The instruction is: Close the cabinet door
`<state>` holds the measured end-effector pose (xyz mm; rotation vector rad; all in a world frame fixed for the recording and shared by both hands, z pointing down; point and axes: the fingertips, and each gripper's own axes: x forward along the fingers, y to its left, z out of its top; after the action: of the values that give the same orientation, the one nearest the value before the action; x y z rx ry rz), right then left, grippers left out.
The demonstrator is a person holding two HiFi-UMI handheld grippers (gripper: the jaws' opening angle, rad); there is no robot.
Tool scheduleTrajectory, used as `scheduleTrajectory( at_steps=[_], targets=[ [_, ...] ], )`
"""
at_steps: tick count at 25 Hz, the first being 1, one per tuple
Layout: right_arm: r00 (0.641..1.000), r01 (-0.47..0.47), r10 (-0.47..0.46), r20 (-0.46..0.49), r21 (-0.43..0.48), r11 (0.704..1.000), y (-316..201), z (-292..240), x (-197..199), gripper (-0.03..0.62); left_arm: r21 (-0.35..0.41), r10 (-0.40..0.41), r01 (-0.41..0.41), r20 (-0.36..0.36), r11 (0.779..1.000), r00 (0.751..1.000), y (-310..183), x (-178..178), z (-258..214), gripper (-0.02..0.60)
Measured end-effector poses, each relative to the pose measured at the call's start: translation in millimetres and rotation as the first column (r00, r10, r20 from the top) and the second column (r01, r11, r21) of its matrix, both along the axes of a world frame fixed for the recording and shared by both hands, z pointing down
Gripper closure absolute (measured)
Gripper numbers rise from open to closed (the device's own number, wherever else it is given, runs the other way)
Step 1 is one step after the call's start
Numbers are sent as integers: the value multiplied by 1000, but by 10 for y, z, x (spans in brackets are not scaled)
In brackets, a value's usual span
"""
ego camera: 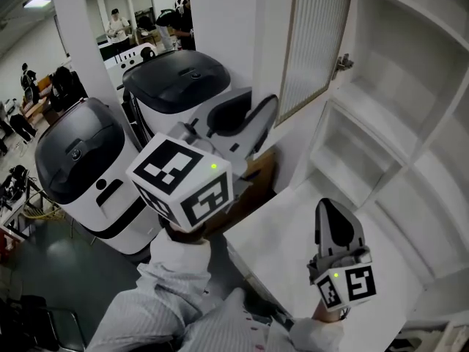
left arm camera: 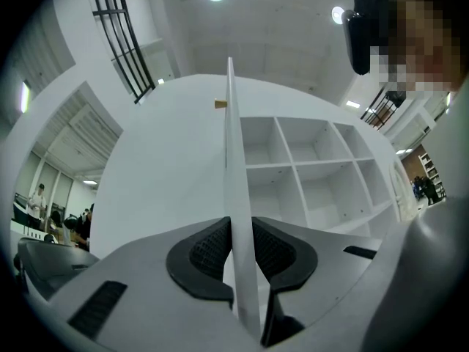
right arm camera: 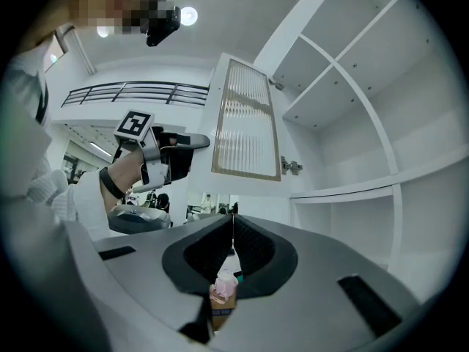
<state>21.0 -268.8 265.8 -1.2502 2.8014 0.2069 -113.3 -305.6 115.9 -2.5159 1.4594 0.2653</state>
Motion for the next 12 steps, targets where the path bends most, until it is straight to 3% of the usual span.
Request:
scheduleTrajectory(
  at_steps=[12],
  targets=[
    [999,46,-46,-3,-7,999,215,29,883,580,36,-144,144,-12,989,990,210,786,0,488]
  ],
)
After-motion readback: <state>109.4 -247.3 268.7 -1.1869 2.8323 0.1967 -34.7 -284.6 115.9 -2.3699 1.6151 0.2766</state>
